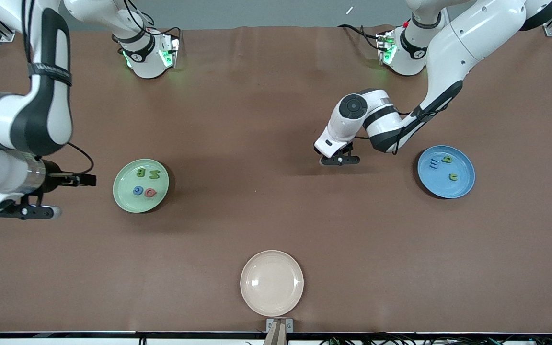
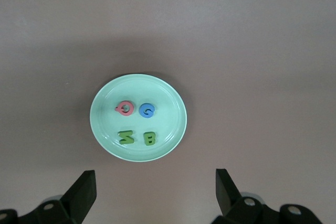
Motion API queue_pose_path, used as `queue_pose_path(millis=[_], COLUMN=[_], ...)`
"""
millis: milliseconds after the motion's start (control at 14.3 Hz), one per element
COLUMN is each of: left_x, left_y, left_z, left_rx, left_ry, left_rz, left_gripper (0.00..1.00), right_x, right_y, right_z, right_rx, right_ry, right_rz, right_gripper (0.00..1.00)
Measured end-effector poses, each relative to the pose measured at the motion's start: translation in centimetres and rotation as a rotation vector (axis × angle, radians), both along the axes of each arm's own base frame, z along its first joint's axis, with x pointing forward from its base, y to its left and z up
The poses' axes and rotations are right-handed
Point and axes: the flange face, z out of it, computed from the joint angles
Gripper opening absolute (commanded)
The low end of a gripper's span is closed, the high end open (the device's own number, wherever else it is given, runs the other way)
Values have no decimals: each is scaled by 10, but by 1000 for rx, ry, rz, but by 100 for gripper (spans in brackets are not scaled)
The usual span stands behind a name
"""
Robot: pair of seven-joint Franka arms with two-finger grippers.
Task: Sort upper and lower case letters into plates
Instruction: 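Grasp the x with the left gripper while the right gripper withdraws, then carry the x to the blue plate with the left gripper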
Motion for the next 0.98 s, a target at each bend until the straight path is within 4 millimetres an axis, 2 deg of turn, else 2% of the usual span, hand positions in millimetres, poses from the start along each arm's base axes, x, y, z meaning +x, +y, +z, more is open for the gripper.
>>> queue_pose_path(millis=[209,348,557,767,906,976], left_x=[11,23,48,74,88,95], left_y=[3,6,27,62,94,113], left_z=[2,8,25,59,80,90], left_rx=[-2,-5,51,80,94,95], left_ry=[-13,-33,-67,-101,-98,-95], left_rz=[17,27,-3,-30,-49,-58], left_gripper=[10,9,9,9,9,9], right_x=[-13,-23,-36,-49,-60,-64], right_y=[-17,-37,-60,-44,-30,-30], right_z=[31,41,53,72,74,73], right_rx=[23,39,31,2,12,16], right_ry=[-10,9,34,31,23,14], right_rz=[-16,-37,-18,-38,-45,-45], right_gripper=[100,100,100,100,100,100])
